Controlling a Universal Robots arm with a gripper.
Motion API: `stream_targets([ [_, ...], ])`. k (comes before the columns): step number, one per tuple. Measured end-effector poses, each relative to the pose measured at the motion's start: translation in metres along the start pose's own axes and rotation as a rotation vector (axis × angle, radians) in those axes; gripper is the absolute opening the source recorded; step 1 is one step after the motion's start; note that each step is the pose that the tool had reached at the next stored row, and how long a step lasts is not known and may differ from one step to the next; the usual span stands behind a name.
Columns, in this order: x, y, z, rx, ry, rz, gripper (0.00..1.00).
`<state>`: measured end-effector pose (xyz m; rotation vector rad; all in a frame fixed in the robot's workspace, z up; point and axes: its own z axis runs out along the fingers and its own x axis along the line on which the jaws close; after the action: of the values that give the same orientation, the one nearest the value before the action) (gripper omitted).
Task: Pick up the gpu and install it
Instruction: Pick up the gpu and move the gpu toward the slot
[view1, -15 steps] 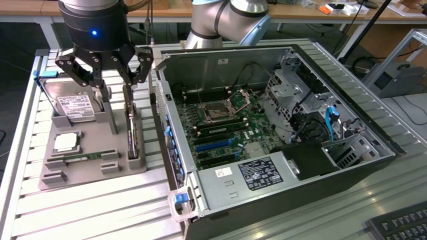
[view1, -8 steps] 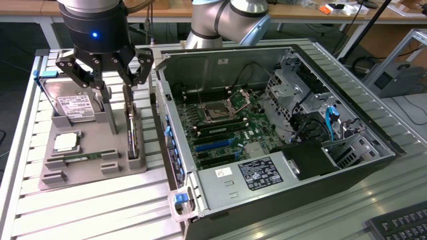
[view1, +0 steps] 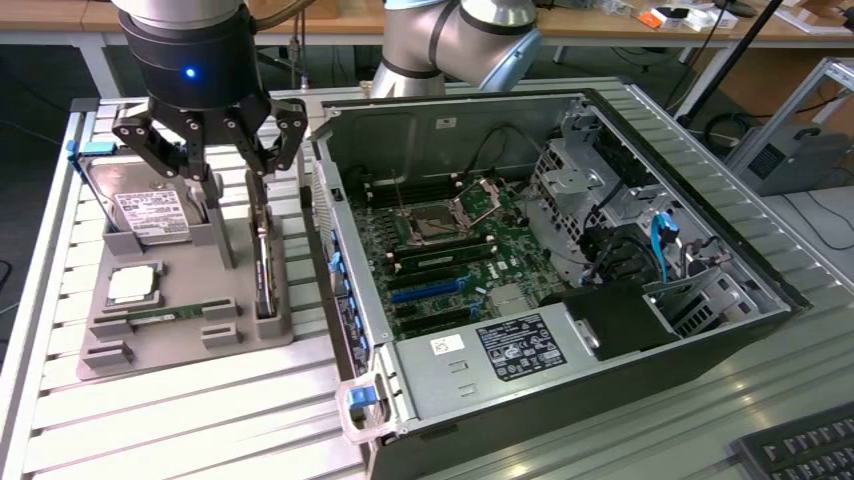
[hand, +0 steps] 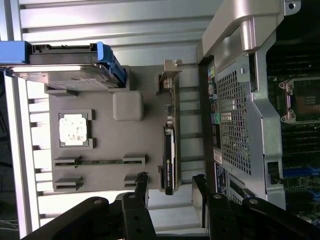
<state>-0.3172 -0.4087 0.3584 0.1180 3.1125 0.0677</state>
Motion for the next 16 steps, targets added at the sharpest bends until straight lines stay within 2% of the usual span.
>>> stream_targets([
  [16,0.0000,-0.0013,0.0037,0.0000,0.0000,0.000,0.48],
])
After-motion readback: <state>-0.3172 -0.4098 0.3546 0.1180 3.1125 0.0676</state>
